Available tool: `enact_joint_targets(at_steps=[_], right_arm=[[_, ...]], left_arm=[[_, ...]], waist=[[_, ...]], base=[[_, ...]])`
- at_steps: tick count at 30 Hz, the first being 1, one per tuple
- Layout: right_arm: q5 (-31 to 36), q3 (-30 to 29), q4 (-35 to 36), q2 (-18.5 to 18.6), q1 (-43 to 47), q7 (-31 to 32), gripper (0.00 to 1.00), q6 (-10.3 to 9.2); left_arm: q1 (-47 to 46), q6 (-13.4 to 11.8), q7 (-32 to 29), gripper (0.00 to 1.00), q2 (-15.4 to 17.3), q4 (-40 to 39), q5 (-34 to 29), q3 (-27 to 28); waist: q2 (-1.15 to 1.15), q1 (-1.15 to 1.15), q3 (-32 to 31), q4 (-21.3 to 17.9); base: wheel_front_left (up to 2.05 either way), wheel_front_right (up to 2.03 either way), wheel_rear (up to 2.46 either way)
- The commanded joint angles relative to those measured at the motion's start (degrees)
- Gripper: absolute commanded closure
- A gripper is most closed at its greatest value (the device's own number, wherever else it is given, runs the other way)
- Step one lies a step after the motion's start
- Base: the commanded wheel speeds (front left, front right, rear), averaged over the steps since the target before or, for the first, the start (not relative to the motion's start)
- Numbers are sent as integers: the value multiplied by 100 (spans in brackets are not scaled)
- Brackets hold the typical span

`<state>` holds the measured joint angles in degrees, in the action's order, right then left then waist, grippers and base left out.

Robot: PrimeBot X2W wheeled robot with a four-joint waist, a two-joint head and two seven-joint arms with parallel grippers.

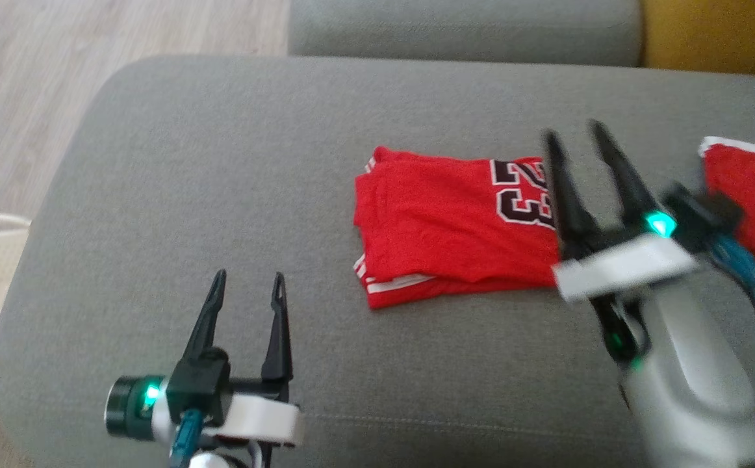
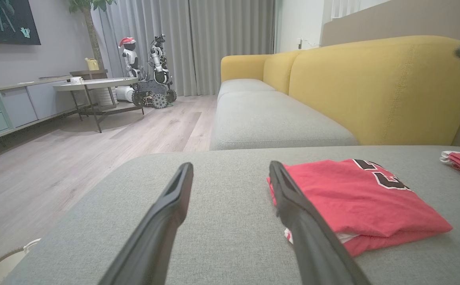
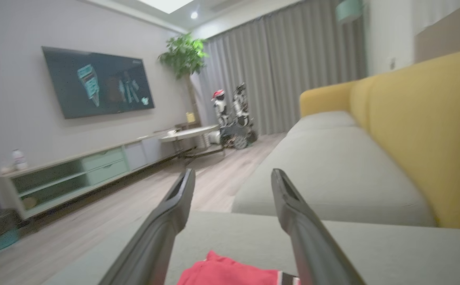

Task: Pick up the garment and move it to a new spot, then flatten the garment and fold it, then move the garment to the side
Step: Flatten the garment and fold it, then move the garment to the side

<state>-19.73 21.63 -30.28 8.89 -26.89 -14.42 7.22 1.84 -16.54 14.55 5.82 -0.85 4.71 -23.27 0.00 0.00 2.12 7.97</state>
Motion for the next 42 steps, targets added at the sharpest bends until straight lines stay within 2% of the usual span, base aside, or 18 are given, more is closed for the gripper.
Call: enact_joint_targets(at_steps=[1, 5, 9, 19, 23, 42], right_arm=[[312, -187, 450, -125, 571, -56, 0, 26], [1102, -935, 1250, -211, 1440, -57, 0, 26], [1367, -1248, 1620, -369, 2026, -57, 0, 26], [1190, -1062, 1748, -503, 2842, -57, 0, 26], [1229, -1067, 1723, -519, 2914, -57, 0, 26], [1299, -1063, 1669, -534, 2896, -58, 0, 26]], left_arm=[[-53, 45, 45, 0, 40, -225, 21, 257], [75, 116, 45, 0, 40, -367, -25, 404], [222, 185, 45, 0, 69, -491, -153, 484], [726, 329, 45, 0, 68, -419, -220, 672], [812, 420, 45, 0, 45, -378, -245, 688], [803, 449, 45, 0, -54, -347, -390, 754]], waist=[[0, 0, -191, -179], [0, 0, -296, -317], [0, 0, -397, -424], [0, 0, -666, -522], [0, 0, -716, -503], [0, 0, -616, -403]], base=[[0, 0, 0], [0, 0, 0], [0, 0, 0], [0, 0, 0], [0, 0, 0], [0, 0, 0]])
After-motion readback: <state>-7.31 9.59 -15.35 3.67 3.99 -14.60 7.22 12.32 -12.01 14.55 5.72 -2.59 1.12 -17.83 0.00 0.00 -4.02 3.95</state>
